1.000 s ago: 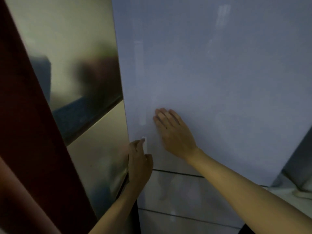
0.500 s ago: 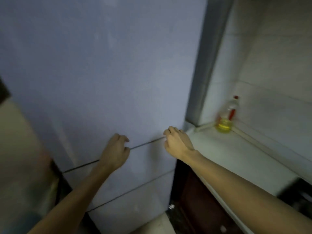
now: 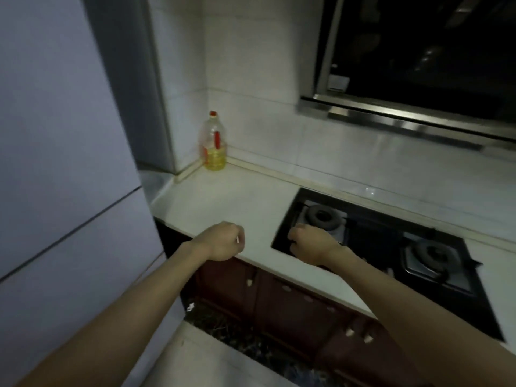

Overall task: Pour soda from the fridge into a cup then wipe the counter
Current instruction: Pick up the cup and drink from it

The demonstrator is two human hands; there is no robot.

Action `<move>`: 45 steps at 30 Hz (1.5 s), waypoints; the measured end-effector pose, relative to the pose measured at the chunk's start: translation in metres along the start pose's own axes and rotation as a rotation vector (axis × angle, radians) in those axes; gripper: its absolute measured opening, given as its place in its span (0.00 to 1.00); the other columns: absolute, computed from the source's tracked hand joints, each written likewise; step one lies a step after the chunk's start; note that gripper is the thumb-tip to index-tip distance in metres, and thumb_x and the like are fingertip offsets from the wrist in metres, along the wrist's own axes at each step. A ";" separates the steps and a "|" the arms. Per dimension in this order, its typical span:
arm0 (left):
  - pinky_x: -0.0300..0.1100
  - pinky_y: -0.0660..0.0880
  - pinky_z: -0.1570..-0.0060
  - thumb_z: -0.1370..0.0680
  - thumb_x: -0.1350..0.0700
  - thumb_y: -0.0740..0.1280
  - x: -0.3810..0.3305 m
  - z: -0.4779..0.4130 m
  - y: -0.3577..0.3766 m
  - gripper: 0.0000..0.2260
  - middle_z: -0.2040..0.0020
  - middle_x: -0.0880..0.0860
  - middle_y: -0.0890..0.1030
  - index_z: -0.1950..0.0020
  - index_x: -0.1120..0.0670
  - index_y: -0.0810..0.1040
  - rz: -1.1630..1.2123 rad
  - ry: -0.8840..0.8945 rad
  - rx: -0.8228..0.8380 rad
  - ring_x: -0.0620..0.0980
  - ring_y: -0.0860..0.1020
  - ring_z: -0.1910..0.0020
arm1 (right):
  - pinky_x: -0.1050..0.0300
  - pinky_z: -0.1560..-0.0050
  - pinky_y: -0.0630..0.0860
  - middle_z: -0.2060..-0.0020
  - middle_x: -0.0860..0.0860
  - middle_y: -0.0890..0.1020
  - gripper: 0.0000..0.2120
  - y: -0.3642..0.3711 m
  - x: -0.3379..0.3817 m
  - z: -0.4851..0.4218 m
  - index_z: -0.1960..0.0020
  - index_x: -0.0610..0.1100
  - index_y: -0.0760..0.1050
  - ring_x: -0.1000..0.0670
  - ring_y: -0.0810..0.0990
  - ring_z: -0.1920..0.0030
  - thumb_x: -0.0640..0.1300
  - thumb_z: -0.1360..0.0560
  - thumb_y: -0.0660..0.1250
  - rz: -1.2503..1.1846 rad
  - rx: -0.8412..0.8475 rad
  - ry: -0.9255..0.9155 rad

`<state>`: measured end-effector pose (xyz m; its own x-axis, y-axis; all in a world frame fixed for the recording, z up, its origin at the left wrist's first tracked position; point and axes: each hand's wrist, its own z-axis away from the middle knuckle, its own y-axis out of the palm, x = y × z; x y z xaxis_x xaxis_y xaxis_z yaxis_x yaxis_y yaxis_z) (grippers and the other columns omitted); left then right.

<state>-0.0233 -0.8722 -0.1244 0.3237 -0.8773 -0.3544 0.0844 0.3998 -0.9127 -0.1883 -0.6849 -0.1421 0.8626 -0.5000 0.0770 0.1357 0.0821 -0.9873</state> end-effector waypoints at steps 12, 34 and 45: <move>0.48 0.77 0.48 0.20 0.52 0.63 -0.297 -0.094 0.067 0.09 0.50 0.51 0.83 0.47 0.54 0.81 -0.120 0.375 0.144 0.51 0.80 0.51 | 0.52 0.57 0.71 0.45 0.43 0.77 0.11 0.011 -0.232 0.232 0.45 0.41 0.74 0.39 0.77 0.49 0.45 0.23 0.58 -0.056 -0.099 0.440; 0.45 0.75 0.50 0.20 0.53 0.61 -0.669 -0.199 0.246 0.11 0.44 0.53 0.81 0.43 0.54 0.79 -0.289 0.825 0.333 0.52 0.78 0.47 | 0.52 0.43 0.73 0.38 0.45 0.76 0.18 0.069 -0.490 0.507 0.36 0.42 0.72 0.44 0.75 0.40 0.44 0.24 0.58 -0.210 -0.174 1.060; 0.49 0.77 0.50 0.23 0.55 0.59 -0.782 -0.314 0.325 0.10 0.47 0.55 0.81 0.48 0.56 0.78 -0.256 0.820 0.336 0.55 0.79 0.50 | 0.53 0.45 0.73 0.40 0.46 0.77 0.17 0.088 -0.629 0.512 0.37 0.42 0.73 0.45 0.76 0.41 0.45 0.24 0.58 -0.251 -0.062 1.158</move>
<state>-0.5453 -0.1399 -0.2078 -0.5009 -0.8118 -0.3002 0.3720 0.1112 -0.9215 -0.4693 0.0783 -0.2066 -0.1438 -0.9811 0.1295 0.1873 -0.1554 -0.9699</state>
